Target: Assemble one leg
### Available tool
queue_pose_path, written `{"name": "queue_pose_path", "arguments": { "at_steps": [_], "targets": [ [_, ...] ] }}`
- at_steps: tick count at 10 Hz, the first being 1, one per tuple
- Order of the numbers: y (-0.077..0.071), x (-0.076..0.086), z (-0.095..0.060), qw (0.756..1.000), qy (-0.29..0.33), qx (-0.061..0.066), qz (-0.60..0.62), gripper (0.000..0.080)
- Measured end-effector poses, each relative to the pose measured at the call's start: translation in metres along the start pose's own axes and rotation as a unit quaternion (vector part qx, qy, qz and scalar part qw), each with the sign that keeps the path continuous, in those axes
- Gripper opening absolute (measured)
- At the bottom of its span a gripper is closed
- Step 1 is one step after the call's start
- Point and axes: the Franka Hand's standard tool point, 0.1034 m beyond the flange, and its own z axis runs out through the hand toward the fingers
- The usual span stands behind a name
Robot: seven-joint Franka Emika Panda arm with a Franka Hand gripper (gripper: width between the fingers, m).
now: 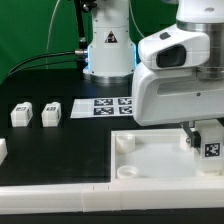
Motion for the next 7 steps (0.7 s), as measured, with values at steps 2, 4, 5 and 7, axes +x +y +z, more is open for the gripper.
{"name": "queue_pose_path", "arguments": {
  "at_steps": [2,4,5,7],
  "targets": [
    [0.0005,0.0001,0.0002,0.997,0.0,0.003,0.081,0.029],
    [0.0028,-0.0002,0.0009,0.971,0.002,0.013,0.238,0.0291],
    [0.0025,-0.0008,0.0012,0.951,0.004,0.014,0.31,0.0291],
    [0.002,-0.002,0.0016,0.9,0.007,0.011,0.436,0.0291]
  ]
}}
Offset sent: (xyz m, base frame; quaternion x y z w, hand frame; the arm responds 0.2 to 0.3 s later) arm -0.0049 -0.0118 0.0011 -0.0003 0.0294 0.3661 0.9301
